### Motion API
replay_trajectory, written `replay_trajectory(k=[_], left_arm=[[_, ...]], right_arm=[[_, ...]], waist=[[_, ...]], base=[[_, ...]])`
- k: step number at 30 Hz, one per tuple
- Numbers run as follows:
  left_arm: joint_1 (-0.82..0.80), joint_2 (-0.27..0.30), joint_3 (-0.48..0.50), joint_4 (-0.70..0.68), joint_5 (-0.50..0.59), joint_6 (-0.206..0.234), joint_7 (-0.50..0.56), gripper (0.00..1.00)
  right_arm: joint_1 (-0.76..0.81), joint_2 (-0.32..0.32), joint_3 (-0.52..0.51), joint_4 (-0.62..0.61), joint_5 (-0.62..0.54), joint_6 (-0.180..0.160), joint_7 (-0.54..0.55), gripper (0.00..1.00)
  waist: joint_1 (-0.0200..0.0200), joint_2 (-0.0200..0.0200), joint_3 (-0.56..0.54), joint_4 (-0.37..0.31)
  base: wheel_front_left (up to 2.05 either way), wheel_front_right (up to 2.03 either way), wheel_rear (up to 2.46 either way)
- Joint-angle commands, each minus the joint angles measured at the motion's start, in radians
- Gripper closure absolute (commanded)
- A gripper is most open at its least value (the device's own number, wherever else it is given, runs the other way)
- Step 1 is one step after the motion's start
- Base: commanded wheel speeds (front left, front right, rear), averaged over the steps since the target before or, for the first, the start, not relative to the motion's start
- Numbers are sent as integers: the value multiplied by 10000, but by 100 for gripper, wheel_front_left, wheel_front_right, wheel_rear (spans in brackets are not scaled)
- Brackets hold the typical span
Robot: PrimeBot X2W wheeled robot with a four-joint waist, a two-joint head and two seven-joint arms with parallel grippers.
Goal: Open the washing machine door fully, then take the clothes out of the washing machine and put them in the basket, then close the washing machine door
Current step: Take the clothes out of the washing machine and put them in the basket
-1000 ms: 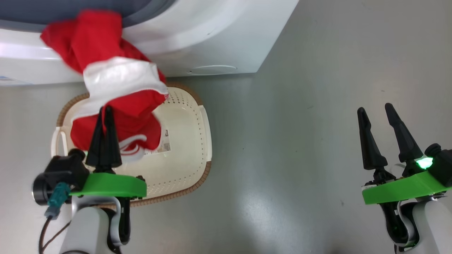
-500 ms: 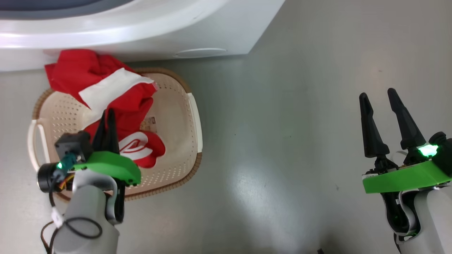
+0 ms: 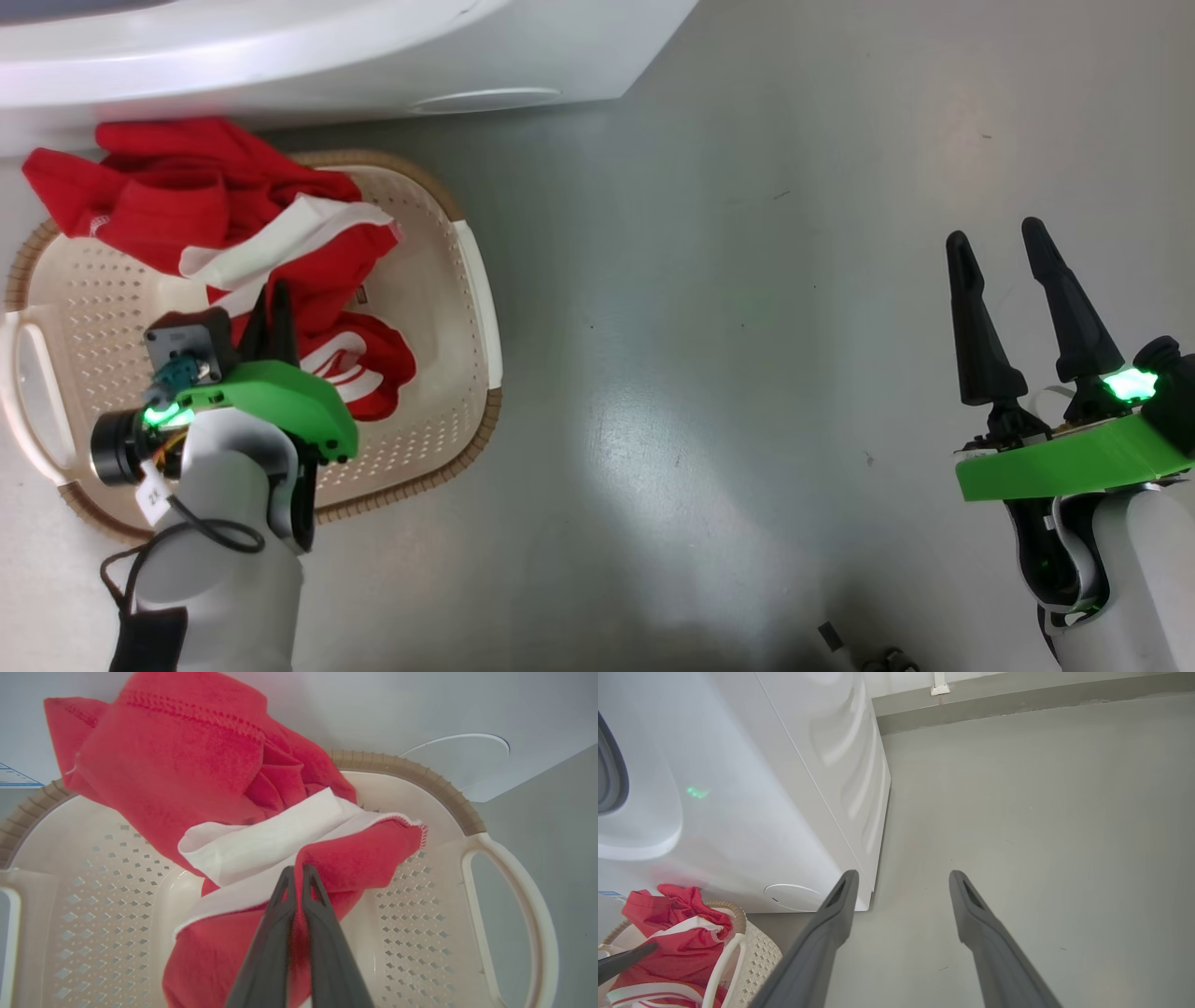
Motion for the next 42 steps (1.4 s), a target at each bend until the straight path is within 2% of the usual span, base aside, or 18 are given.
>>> replay_trajectory(k=[1, 2, 3, 4, 5, 6, 8, 21, 30, 42], left_arm=[[162, 287, 251, -61, 174, -21, -53, 73], [121, 285, 269, -23, 193, -18, -53, 58], [82, 284, 293, 3, 206, -19, -53, 47], [46, 286, 328, 25, 214, -27, -53, 28], [23, 288, 364, 40, 226, -32, -53, 17], [14, 288, 396, 54, 237, -35, -53, 10], [18, 285, 452, 76, 254, -43, -53, 1], [565, 247, 702, -668, 163, -142, -53, 0], [1402, 243, 578, -2227, -87, -201, -53, 0], [2794, 242, 354, -5008, -26, -245, -53, 0]], right_arm=[[133, -55, 231, -234, 114, 63, -65, 0], [131, -56, 227, -234, 111, 63, -65, 0], [128, -55, 223, -234, 108, 63, -65, 0], [125, -59, 220, -232, 109, 63, -65, 0], [123, -62, 220, -224, 106, 63, -65, 0], [124, -65, 221, -215, 104, 63, -65, 0], [128, -71, 226, -194, 102, 63, -65, 0], [182, -142, 215, -56, 85, 63, -65, 0], [339, -278, 273, 66, 39, 63, -65, 0], [804, -437, 334, 240, -27, 63, -65, 0]], waist=[[0, 0, 33, -26], [0, 0, 45, -29], [0, 0, 53, -30], [0, 0, 60, -30], [0, 0, 62, -29], [0, 0, 55, -24], [0, 0, 28, -11], [0, 0, -684, 156], [0, 0, -1458, 301], [0, 0, -2848, 609]], base=[[0, 0, 0], [0, 0, 0], [0, 0, 0], [0, 0, 0], [0, 0, 0], [0, 0, 0], [0, 0, 0], [0, 0, 0], [0, 0, 0], [0, 0, 0]])
